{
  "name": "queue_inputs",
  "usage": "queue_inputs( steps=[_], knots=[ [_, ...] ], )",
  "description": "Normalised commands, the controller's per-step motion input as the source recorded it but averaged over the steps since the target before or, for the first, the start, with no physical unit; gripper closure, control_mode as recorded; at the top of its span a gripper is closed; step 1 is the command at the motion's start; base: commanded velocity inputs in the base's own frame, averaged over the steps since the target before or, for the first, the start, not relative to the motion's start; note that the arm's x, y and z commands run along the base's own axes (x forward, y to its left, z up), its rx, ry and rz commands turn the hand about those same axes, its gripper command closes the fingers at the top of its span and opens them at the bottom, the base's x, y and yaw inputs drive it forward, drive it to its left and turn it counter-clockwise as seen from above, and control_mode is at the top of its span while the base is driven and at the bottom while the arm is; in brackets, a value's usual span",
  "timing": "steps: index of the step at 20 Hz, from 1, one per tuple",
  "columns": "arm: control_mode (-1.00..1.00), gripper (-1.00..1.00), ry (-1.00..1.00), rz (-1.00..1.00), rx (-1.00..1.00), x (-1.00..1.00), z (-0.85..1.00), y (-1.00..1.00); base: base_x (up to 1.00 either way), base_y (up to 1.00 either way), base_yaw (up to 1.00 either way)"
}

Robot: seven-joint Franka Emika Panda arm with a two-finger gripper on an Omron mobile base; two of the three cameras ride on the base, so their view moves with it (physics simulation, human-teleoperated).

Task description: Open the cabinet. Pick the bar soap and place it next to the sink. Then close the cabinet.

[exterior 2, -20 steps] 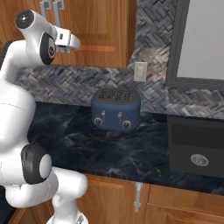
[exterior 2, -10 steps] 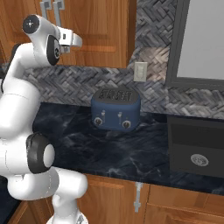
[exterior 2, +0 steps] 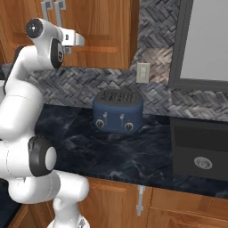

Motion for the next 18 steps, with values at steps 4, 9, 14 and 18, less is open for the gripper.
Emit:
queue_inputs(
  steps=[4, 9, 14, 18],
  knots=[
    [-1.0, -1.0, 0.0, 0.0, 0.0, 0.55, 0.0, 0.04, 0.0, 0.0, 0.0],
    [-1.0, 1.0, 0.0, 0.0, 0.0, 0.6, -0.03, 0.03, 0.0, 0.0, 0.0],
    [-1.0, 1.0, 0.04, 0.0, 0.0, 0.58, -0.02, 0.0, 0.0, 0.0, 0.0],
    [-1.0, 1.0, 0.05, 0.0, 0.0, 0.22, 0.0, 0.0, 0.0, 0.0, 0.0]
  ],
)
